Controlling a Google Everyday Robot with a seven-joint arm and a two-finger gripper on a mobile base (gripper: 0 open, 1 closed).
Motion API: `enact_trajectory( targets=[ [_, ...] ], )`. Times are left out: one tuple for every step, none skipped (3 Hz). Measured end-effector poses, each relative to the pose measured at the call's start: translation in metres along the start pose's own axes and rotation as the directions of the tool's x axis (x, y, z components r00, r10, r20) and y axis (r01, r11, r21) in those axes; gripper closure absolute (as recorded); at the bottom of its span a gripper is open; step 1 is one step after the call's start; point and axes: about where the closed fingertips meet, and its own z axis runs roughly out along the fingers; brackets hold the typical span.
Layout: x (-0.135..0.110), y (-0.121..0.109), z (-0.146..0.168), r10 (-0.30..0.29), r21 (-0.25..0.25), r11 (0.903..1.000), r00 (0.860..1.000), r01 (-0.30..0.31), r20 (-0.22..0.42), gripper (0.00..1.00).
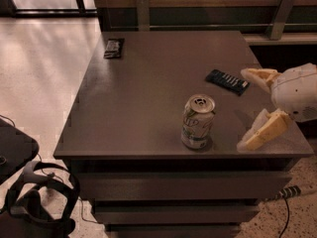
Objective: Move 7up can near rxbar chocolate
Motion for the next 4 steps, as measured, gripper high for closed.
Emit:
enact_trajectory(
  targets=[
    [-0.007, 0.007, 0.015, 0.03, -0.042, 0.9988, 0.985, -0.023, 0.169, 0.0],
    [-0.018, 0.018, 0.031, 0.069, -0.089, 0.9951, 0.951, -0.043, 0.302, 0.0],
    [-0.024, 0.023, 0.04, 0.093, -0.118, 0.9915, 0.929, -0.054, 0.359, 0.0],
    [-0.034, 0.023, 0.051, 0.119, -0.139, 0.9883, 0.885, -0.062, 0.45, 0.0]
  ],
)
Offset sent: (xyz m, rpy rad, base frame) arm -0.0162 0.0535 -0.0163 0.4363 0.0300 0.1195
